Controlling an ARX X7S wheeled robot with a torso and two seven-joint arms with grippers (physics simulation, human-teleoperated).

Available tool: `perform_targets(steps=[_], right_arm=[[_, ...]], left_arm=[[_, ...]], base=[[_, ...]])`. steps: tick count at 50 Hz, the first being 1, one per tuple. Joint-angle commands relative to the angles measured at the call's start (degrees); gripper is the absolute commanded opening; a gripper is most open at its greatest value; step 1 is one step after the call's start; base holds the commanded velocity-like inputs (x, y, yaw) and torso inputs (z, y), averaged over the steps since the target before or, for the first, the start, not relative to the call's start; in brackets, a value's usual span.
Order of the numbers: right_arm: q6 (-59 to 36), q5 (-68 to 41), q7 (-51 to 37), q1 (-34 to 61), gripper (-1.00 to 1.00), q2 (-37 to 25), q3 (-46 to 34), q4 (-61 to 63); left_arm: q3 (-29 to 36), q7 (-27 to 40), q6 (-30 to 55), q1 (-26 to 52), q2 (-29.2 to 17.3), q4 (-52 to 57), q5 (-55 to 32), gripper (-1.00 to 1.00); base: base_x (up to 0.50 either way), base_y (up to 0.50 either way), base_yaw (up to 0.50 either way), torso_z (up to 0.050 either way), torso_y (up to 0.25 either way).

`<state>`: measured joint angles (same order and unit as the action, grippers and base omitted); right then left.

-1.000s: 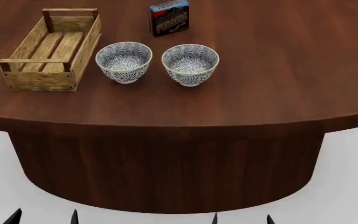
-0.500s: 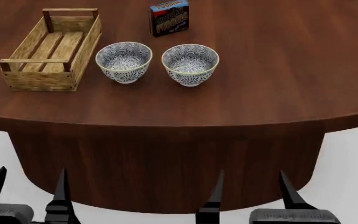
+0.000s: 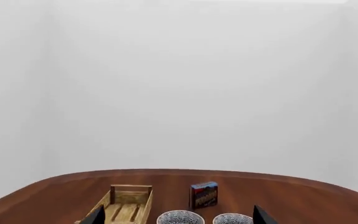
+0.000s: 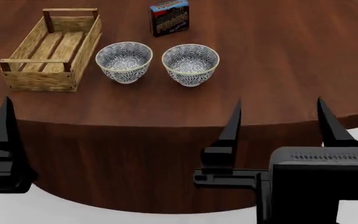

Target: Stack the left bowl on the right bowl and place them in the tray.

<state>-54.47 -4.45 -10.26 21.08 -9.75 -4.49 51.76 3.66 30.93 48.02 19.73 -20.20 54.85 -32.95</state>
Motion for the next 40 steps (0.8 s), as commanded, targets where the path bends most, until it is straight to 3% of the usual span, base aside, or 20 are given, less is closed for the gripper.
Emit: perform_targets(steps=[1,9,40], right_arm=[[-11.4,-2.79,-4.24,5.56,1.0,-1.9,-0.84,8.22],[-9.97,-23.74,-21.14,7.47,1.0,-10.68,-0.34,8.08],[-7.66,-30.1,-25.59,10.45,1.0,-13.15,-2.13,6.32]], left_arm=[[6.39,23.16,-1.99,7.93,-14.64,4.97,-21.03,1.0],[10.19,27.24,-6.22,9.22,-18.65,4.8,-23.18,1.0],[13.65,29.0,-9.71,11.88,-20.94,3.38,-23.58,1.0]], base=[[0.34,0.28,0.0,0.0,0.0],[0.42,0.28,0.0,0.0,0.0],[0.44,0.29,0.0,0.0,0.0]])
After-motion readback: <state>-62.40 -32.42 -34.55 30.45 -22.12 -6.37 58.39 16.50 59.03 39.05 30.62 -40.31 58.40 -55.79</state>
